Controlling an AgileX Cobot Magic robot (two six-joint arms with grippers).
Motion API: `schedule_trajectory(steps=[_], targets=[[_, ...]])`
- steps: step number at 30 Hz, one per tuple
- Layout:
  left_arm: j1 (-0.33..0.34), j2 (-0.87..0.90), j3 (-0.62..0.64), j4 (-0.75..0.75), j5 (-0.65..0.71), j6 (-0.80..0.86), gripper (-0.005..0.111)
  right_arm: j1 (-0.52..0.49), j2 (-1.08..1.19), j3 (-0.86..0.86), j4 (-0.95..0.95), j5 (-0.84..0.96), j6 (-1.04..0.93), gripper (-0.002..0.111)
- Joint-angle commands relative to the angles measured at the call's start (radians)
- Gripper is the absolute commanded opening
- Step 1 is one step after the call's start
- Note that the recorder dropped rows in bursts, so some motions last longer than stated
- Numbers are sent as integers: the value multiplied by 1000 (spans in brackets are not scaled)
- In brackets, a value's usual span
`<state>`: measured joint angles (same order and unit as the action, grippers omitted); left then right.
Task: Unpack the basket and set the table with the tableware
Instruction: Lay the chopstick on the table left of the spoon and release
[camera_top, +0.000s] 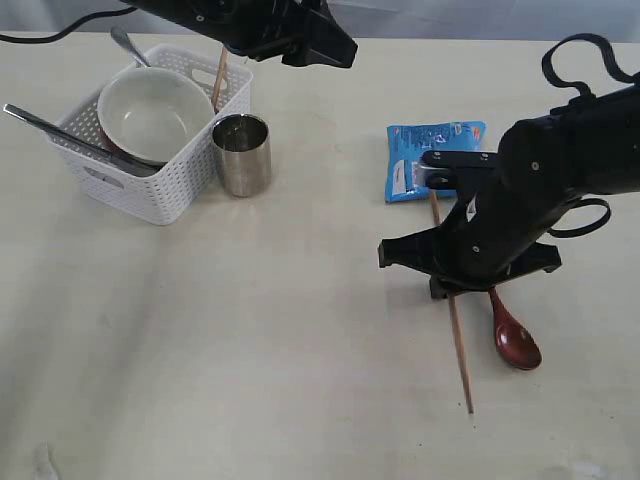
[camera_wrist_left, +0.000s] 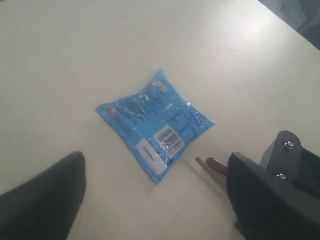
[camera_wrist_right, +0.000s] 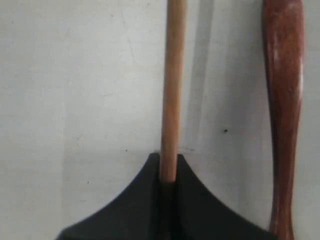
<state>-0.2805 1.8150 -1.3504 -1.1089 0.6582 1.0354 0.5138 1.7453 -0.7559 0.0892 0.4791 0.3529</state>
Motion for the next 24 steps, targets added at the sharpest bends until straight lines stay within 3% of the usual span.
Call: schedule_trajectory(steps=[1,8,16,24], targets=[[0,-6,5,-4,17,-4,73,0,0,-5,-10,4,4,1],[0,-6,5,-4,21,-4,73,0,0,-5,-10,22,11,48],[0,-6,5,-4,21,-4,73,0,0,-5,-10,-53,22,41],[0,-6,5,2,21,-4,73,0,0,-7,-42,-120,18,41]])
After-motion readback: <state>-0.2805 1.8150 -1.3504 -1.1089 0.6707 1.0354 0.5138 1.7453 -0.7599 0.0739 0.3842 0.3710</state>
